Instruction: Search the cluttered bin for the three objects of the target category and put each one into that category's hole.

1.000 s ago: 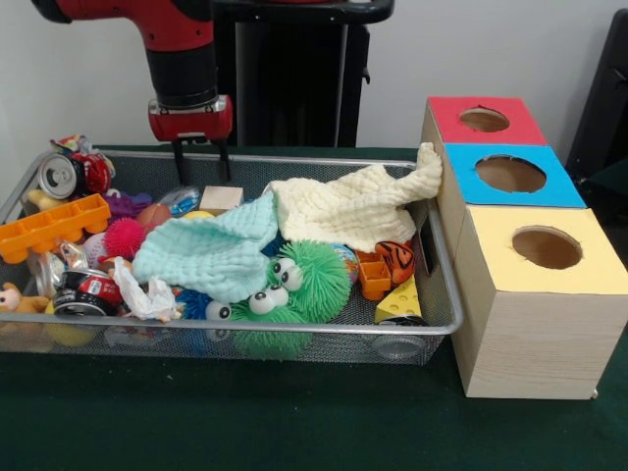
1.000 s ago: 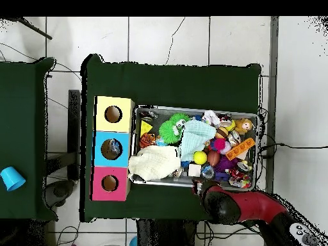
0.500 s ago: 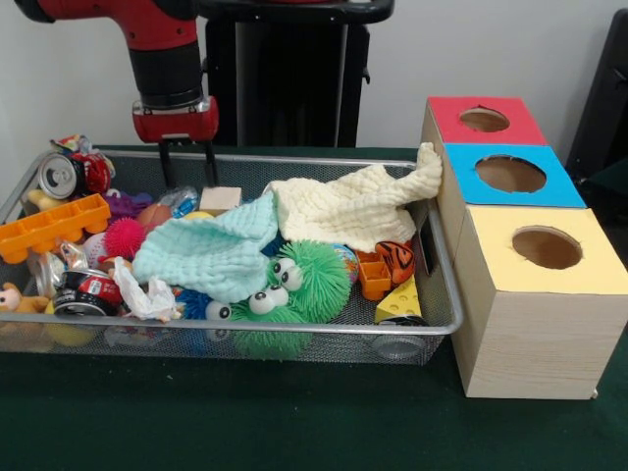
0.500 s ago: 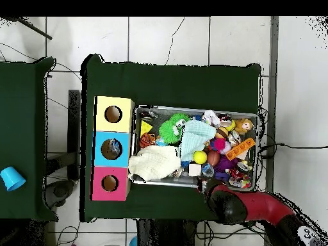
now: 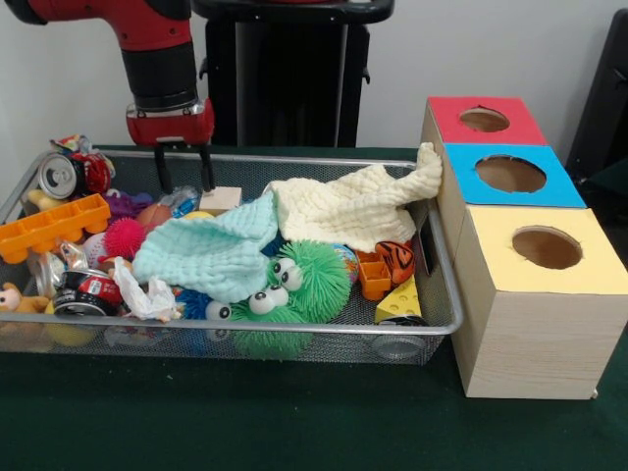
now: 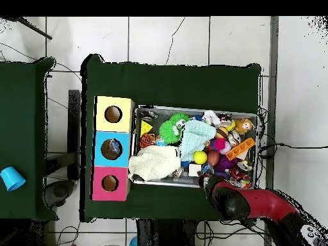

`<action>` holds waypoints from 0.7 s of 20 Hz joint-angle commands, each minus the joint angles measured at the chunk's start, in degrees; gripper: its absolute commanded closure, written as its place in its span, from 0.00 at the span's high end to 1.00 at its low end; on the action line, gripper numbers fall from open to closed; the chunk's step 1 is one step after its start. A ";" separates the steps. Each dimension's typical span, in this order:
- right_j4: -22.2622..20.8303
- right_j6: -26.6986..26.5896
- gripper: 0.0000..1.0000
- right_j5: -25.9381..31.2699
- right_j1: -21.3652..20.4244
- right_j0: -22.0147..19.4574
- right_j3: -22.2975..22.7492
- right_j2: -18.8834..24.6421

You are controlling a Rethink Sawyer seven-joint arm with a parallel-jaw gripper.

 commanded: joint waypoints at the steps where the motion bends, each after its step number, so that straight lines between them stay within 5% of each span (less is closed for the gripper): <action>1: 0.97 -6.47 1.00 7.23 -0.07 -0.38 -7.82 5.25; 14: -2.14 -4.74 1.00 5.10 2.02 1.78 -10.59 2.72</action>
